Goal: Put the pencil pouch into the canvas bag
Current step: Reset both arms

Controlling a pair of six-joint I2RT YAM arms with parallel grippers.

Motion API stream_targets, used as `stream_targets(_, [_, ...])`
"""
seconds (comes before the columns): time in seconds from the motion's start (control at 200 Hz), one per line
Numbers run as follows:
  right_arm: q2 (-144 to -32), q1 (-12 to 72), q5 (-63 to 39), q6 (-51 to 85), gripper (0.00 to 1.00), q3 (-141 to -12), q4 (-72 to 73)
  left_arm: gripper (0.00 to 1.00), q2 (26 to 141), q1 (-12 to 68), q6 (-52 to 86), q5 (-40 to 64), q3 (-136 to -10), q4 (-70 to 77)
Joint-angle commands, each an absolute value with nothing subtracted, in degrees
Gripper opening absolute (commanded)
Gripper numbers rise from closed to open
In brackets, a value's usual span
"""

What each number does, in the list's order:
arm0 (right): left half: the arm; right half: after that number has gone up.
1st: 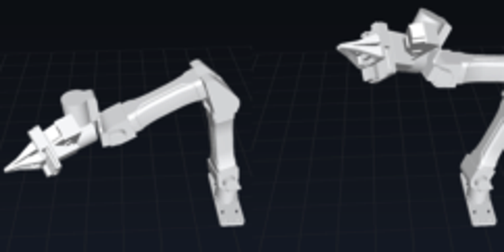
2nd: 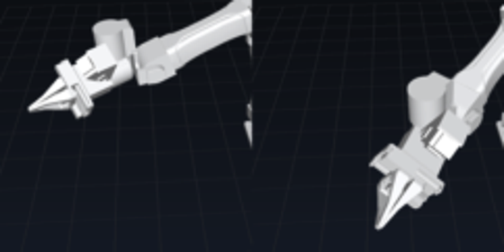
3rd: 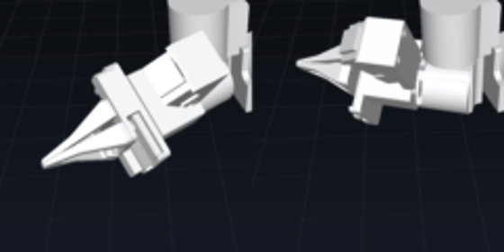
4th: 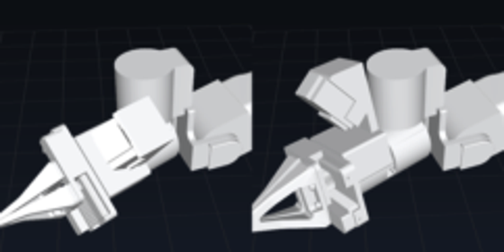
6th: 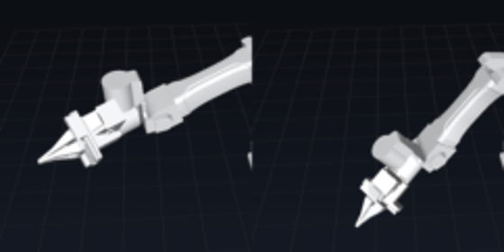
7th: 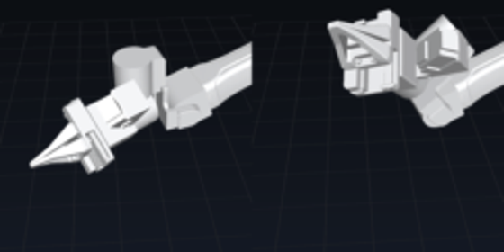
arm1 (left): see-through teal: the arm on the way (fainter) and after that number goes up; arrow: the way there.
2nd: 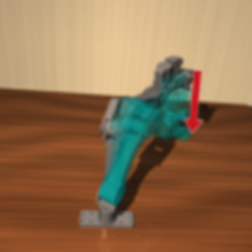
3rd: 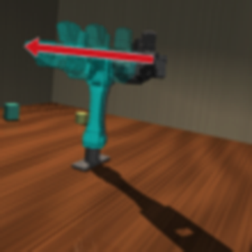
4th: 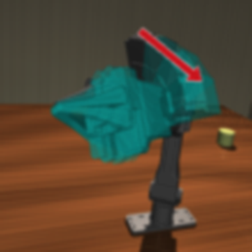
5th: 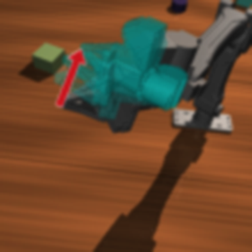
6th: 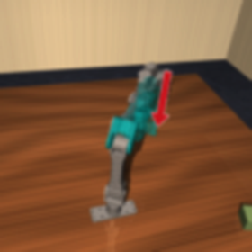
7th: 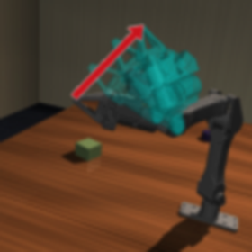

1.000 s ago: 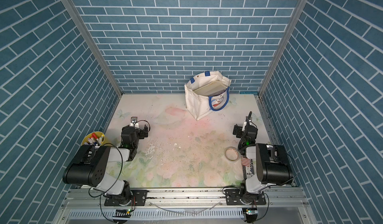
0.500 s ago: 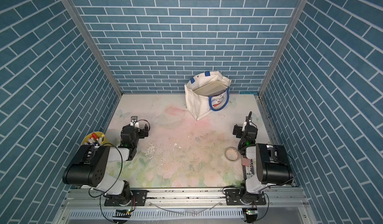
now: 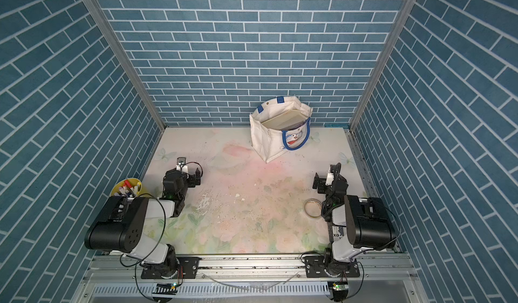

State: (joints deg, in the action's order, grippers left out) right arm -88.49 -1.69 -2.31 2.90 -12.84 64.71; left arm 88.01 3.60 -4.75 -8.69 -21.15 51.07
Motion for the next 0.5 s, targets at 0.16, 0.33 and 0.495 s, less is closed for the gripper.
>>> stream_targets(0.16, [-88.1, -2.4, 0.7, 2.4, 0.99, -22.5, 49.2, 0.99, 87.7, 3.2, -4.5, -8.2, -21.6, 50.8])
stream_targets(0.33, [-88.2, -2.5, 0.3, 2.4, 0.99, -22.7, 49.0, 0.99, 87.7, 3.2, -4.4, -8.3, -21.6, 50.8])
stream_targets(0.495, [-88.1, -2.4, 0.1, 2.2, 0.99, -22.7, 48.7, 0.99, 87.7, 3.2, -4.4, -8.2, -21.7, 50.9])
